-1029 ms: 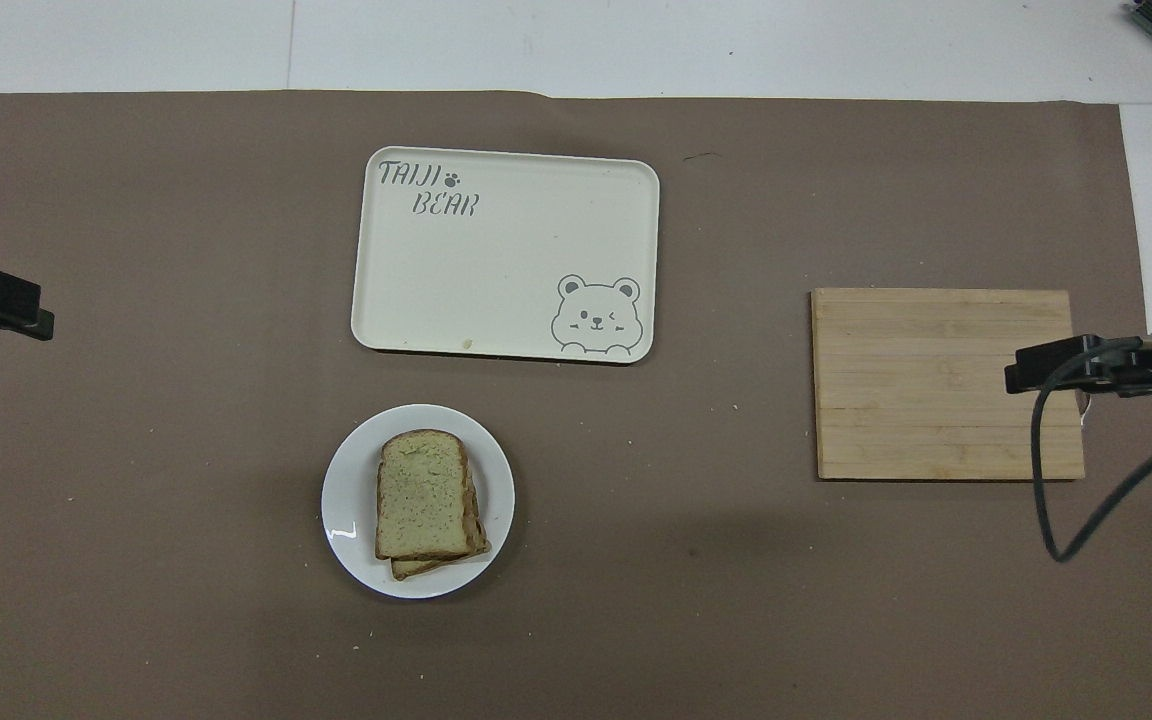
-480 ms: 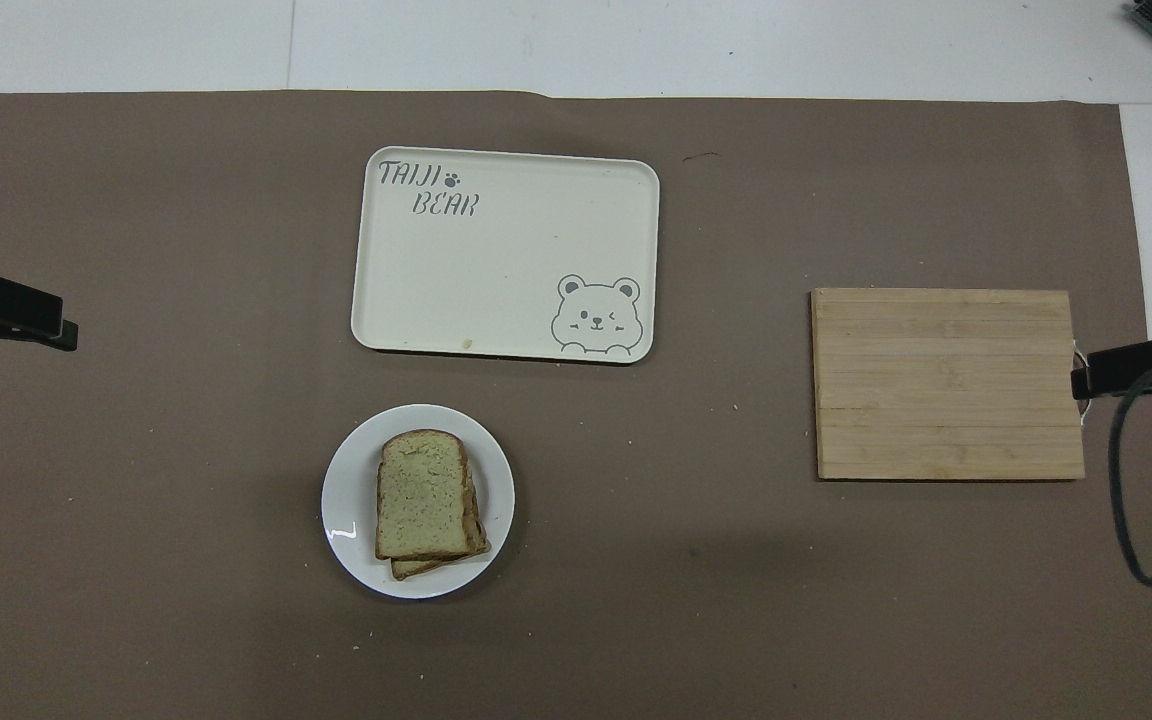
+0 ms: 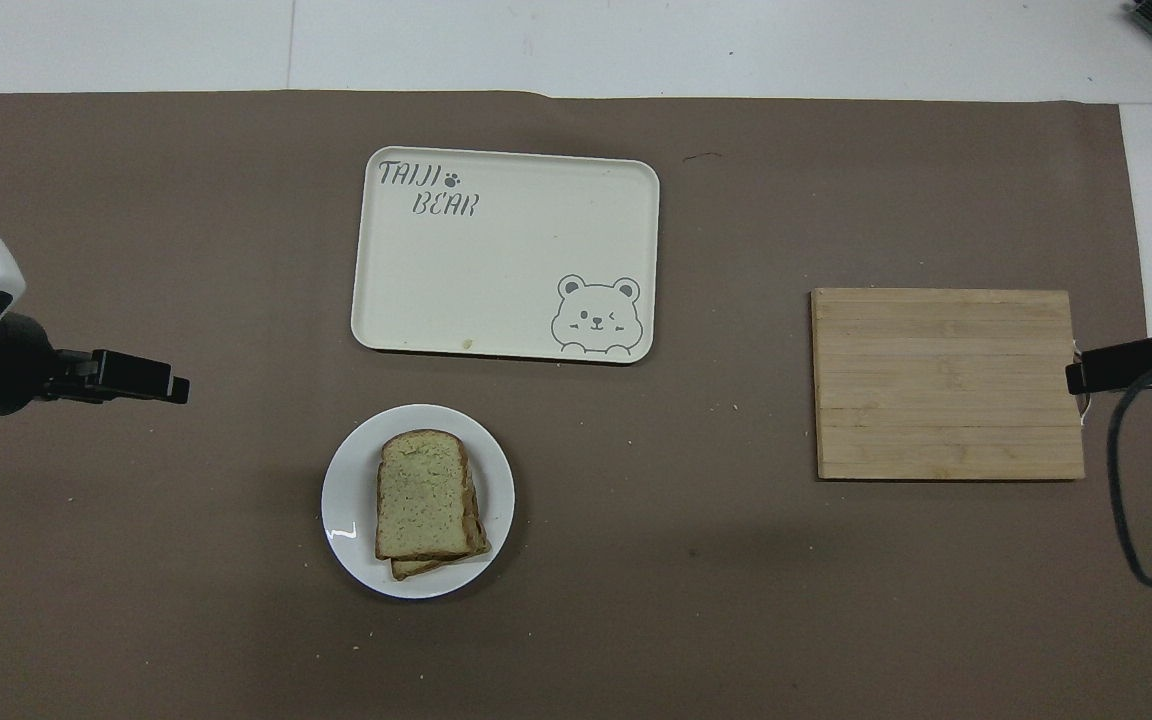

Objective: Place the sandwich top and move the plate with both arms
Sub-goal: 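Reach the left gripper to the plate rim nearest it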

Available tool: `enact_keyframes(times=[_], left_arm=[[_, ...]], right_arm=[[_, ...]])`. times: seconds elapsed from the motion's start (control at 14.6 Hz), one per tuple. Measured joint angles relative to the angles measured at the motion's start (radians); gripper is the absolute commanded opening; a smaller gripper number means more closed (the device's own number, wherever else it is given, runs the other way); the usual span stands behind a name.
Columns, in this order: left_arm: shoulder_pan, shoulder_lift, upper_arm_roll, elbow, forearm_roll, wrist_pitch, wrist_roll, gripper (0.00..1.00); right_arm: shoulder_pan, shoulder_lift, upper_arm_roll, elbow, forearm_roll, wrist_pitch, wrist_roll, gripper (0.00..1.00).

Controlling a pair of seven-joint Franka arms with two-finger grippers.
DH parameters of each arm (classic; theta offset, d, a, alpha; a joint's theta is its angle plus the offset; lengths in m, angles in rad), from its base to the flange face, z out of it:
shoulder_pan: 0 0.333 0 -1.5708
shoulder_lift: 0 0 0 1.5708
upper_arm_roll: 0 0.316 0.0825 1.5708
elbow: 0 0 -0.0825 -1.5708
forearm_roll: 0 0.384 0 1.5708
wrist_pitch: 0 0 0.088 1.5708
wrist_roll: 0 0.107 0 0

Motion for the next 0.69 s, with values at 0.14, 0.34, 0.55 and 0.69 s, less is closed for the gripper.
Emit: enact_keyframes(times=[0.14,0.34,0.55,0.69], left_arm=[[0.000,-0.005,0.000,-0.067,-0.067,0.029,0.080,1.00],[0.001,-0.005,0.001,-0.182,-0.145,0.075,0.202,1.00],[0.011,-0.004,0.003,-0.318,-0.248,0.160,0.339,1.00],[0.036,-0.002,0.004,-0.424,-0.343,0.223,0.468,1.00]], right_arm=[[0.000,0.000,0.000,0.000,0.000,0.000,0.000,1.00],[0.000,0.000,0.000,0.000,0.000,-0.001,0.000,1.00],[0.000,0.000,0.000,0.000,0.000,-0.001,0.000,1.00],[0.000,0.000,0.001,0.000,0.000,-0.001,0.000,1.00]])
